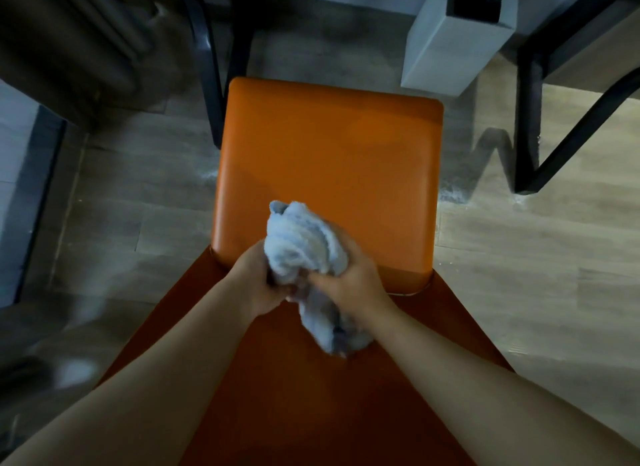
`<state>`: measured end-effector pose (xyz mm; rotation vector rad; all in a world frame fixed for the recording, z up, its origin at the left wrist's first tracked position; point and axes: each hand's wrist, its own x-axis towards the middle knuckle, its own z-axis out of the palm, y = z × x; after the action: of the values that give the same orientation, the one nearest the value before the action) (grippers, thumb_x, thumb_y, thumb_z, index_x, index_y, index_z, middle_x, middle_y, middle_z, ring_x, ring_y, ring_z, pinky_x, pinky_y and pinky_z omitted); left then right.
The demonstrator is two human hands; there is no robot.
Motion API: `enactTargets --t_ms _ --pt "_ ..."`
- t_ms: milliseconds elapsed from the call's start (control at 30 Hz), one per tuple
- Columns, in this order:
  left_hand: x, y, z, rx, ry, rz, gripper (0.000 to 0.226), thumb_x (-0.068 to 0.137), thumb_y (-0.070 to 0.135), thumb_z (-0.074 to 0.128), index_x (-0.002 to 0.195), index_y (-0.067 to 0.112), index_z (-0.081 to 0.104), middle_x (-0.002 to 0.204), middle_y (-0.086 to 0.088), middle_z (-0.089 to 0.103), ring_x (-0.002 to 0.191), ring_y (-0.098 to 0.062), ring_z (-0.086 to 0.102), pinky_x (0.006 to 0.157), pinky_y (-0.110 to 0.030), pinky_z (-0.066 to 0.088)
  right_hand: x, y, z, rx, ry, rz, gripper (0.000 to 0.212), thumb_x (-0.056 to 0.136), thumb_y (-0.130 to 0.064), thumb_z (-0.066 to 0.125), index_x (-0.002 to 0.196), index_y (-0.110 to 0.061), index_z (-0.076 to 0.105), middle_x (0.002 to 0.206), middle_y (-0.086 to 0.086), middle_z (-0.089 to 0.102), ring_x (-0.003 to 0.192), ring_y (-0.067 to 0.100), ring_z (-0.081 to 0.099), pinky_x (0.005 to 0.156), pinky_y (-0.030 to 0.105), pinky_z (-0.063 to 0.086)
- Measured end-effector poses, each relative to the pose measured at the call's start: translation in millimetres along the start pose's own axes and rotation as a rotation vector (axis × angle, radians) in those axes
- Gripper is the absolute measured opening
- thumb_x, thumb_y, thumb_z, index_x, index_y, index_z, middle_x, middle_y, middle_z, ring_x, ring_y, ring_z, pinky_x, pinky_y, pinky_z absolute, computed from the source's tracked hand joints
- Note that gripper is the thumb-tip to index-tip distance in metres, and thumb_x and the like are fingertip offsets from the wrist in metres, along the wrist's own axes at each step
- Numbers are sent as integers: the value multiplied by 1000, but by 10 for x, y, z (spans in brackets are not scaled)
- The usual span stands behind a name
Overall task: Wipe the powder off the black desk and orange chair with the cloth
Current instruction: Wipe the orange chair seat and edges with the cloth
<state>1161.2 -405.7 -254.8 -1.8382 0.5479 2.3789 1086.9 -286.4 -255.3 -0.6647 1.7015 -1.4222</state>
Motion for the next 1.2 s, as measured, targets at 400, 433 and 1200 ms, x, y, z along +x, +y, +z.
enactTargets --t_ms 400,433,1200 --pt "228 -25 -665 1669 366 333 32 96 32 37 125 27 50 125 0 56 107 -21 54 89 -37 42 33 635 -175 -1195 -469 672 20 89 -39 37 90 -36 57 114 1 57 115 24 50 89 39 44" --pt "224 -6 -718 1789 416 328 33 95 32 36 126 29 49 129 -1 53 116 -23 48 97 -41 36 72 646 -56 -1172 -500 692 23 89 -41 38 98 -36 59 116 4 57 115 27 50 88 38 43" --pt "457 411 -1288 1269 549 -12 28 93 13 35 107 6 59 110 -18 61 95 -33 59 80 -34 47 318 678 614 -1073 -394 797 44 91 -55 35 101 -24 65 111 2 63 111 25 56 79 26 38"
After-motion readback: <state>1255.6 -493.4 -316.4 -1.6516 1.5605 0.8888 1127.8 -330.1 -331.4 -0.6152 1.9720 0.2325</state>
